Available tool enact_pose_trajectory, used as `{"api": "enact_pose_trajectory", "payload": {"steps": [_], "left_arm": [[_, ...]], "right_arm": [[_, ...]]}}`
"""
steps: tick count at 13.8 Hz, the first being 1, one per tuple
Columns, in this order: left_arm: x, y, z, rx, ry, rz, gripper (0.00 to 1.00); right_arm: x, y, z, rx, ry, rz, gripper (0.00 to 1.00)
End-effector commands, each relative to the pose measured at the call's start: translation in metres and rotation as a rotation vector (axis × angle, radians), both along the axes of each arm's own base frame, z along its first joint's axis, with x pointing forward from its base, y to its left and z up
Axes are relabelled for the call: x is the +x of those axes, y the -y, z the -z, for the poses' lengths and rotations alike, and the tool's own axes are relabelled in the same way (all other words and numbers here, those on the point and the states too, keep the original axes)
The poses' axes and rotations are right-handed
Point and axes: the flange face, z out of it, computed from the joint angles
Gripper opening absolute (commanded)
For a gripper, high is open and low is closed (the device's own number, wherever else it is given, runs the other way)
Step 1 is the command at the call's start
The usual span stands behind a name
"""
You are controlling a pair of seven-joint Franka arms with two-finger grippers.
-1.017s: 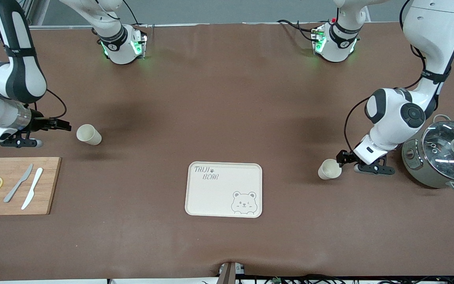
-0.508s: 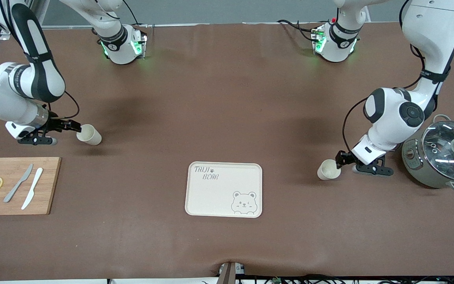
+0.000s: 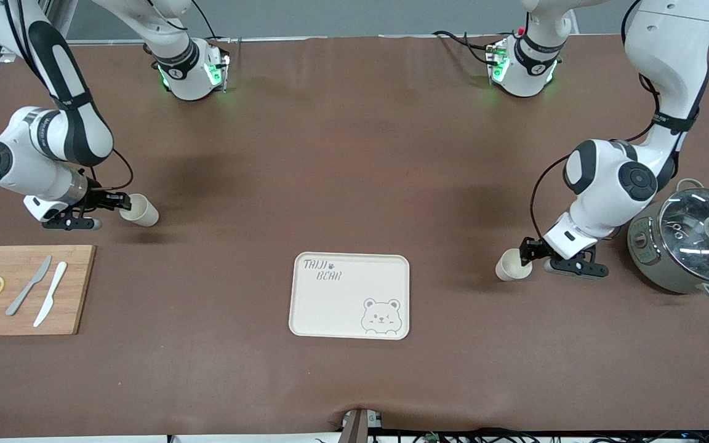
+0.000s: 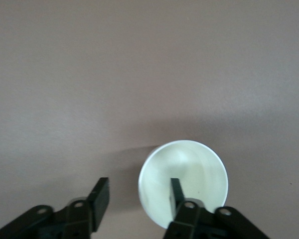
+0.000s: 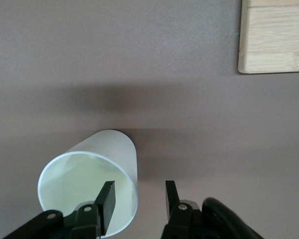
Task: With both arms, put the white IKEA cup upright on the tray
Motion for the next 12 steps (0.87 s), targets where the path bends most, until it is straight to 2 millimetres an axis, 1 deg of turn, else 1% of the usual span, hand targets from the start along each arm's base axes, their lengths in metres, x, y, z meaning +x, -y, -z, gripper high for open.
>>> {"api": "enact_pose_trajectory", "payload": {"steps": [1, 2, 3, 4, 5, 6, 7, 8, 9, 10, 11, 12], "left_arm": [[0.004, 0.006, 0.017, -0.024, -0.021, -0.012, 0.46], [0.003, 0.006, 0.021, -0.025, -0.025, -0.012, 0.37], [0.002, 0.007, 0.026, -0.027, -0.034, -0.01, 0.24], [0.004, 0.007, 0.026, -0.029, -0.031, -0.012, 0.1], [0.008, 0.008, 0.026, -0.031, -0.028, -0.009, 0.0], [0.01, 0.016, 0.026, -0.036, -0.024, -0.001, 0.0], [0.015, 0.031, 0.023, -0.044, -0.014, 0.009, 0.0], [0.02, 0.037, 0.022, -0.055, -0.014, -0.024, 0.0], [0.027, 0.041, 0.014, -0.066, -0.002, -0.062, 0.0], [0.031, 0.049, 0.009, -0.073, 0.003, -0.073, 0.0], [0.034, 0.069, -0.002, -0.083, 0.02, -0.067, 0.0], [0.039, 0.083, -0.009, -0.095, 0.018, -0.087, 0.0]], "right_arm": [[-0.003, -0.002, 0.002, -0.008, 0.007, -0.006, 0.08], [-0.003, -0.002, 0.002, -0.008, 0.007, -0.006, 0.03], [-0.003, -0.002, 0.003, -0.008, 0.007, -0.006, 0.0], [-0.003, -0.002, 0.003, -0.008, 0.005, -0.006, 0.0], [-0.002, -0.004, 0.002, -0.008, 0.007, -0.011, 0.0], [-0.002, -0.005, 0.002, -0.007, 0.004, -0.012, 0.0], [-0.002, -0.004, 0.002, -0.007, 0.004, -0.011, 0.0], [-0.001, -0.005, 0.001, -0.007, 0.003, -0.017, 0.0], [0.0, -0.008, 0.001, -0.006, 0.003, -0.026, 0.0], [0.001, -0.008, -0.001, -0.006, 0.006, -0.03, 0.0], [0.002, -0.008, -0.001, -0.006, 0.007, -0.032, 0.0], [0.002, -0.008, -0.002, -0.006, 0.009, -0.032, 0.0]]}}
